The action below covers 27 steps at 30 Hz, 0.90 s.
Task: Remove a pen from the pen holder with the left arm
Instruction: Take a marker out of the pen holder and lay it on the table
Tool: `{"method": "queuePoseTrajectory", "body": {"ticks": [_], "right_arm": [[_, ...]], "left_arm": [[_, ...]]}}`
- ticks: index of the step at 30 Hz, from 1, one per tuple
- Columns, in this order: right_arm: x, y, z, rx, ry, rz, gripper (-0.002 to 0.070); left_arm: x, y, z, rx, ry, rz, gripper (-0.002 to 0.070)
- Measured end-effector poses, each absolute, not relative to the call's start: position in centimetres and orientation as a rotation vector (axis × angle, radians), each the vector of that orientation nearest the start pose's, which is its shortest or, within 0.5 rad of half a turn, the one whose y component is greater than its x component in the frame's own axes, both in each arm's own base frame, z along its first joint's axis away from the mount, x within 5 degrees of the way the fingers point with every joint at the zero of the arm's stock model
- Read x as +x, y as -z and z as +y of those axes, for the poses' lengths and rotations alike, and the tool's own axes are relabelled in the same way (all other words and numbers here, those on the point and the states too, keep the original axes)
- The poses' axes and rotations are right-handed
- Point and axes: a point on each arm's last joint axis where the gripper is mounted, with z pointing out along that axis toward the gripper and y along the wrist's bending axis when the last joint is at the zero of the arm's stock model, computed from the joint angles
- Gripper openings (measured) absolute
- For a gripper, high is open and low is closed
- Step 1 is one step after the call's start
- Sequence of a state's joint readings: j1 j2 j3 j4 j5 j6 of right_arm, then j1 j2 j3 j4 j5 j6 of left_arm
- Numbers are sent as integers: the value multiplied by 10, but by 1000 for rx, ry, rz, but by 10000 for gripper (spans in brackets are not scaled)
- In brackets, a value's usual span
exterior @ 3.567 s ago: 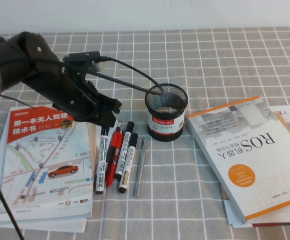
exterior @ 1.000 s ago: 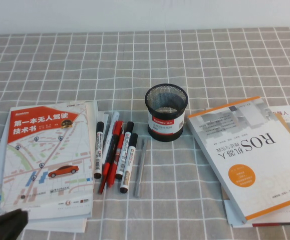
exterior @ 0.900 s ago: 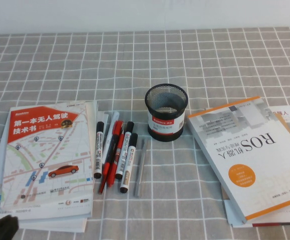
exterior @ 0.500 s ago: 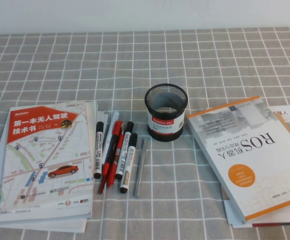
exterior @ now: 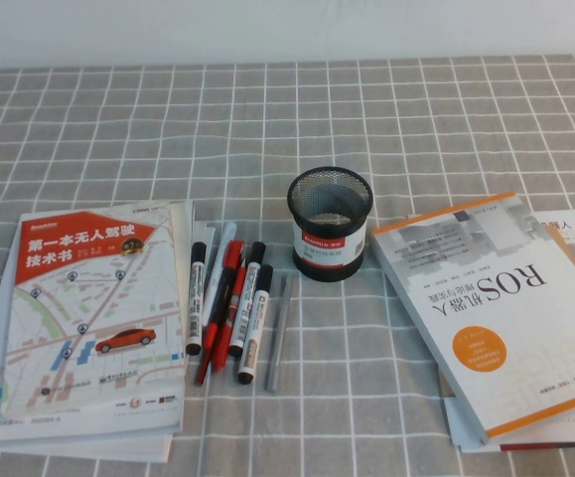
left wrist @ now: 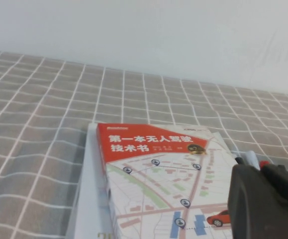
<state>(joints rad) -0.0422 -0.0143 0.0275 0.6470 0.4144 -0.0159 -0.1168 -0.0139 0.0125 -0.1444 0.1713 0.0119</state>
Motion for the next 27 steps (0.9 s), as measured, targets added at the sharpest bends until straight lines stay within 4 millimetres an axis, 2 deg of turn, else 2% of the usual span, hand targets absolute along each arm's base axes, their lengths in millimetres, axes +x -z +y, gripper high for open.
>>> {"method": "queuePoseTrajectory", "body": {"ticks": [6,18,27], "right_arm": [[52,-175,20,411,-606,1824,-13],[52,-175,20,411,-606,1824,-13],[52,-175,20,411,-606,1824,-13]], "left_arm": [[56,-193,-8,89,140,1636,0],[53,-173,-5,143,37,1847,0],[52,-172,-5,150,31,1862,0]]}}
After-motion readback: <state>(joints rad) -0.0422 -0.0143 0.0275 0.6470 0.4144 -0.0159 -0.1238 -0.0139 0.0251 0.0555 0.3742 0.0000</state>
